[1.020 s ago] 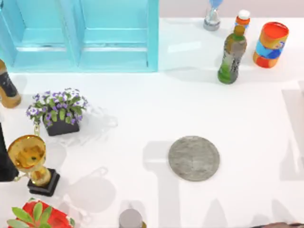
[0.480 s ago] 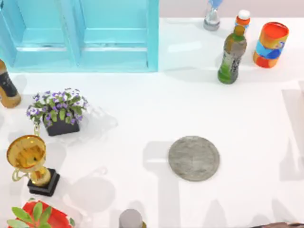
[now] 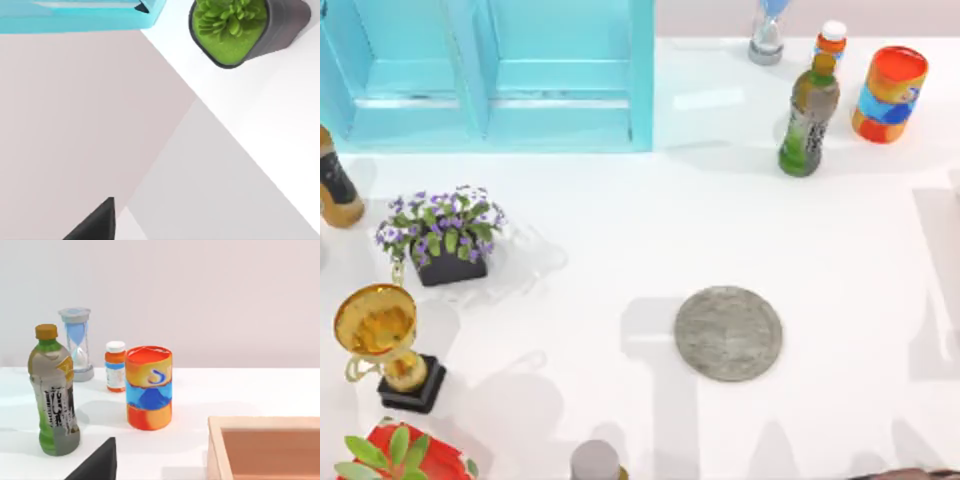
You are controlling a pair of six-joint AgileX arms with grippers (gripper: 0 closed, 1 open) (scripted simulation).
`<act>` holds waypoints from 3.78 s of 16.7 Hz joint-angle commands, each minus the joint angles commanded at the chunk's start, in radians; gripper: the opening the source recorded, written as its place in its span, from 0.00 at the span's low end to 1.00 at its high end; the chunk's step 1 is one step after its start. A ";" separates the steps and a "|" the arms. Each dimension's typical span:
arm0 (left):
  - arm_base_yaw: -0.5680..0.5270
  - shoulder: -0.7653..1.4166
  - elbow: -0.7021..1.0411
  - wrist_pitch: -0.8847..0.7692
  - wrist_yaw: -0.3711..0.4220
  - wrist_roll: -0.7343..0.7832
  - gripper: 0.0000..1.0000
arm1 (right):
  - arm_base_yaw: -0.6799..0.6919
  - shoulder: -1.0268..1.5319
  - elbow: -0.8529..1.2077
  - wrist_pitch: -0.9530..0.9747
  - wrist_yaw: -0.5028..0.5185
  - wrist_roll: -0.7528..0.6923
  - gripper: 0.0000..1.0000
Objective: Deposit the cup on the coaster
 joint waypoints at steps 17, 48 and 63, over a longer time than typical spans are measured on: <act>0.105 0.699 0.283 -0.391 0.066 0.648 1.00 | 0.000 0.000 0.000 0.000 0.000 0.000 1.00; 0.109 0.816 -0.002 0.010 0.066 0.654 0.02 | 0.000 0.000 0.000 0.000 0.000 0.000 1.00; 0.052 0.812 0.067 -0.064 0.101 0.543 0.00 | 0.000 0.000 0.000 0.000 0.000 0.000 1.00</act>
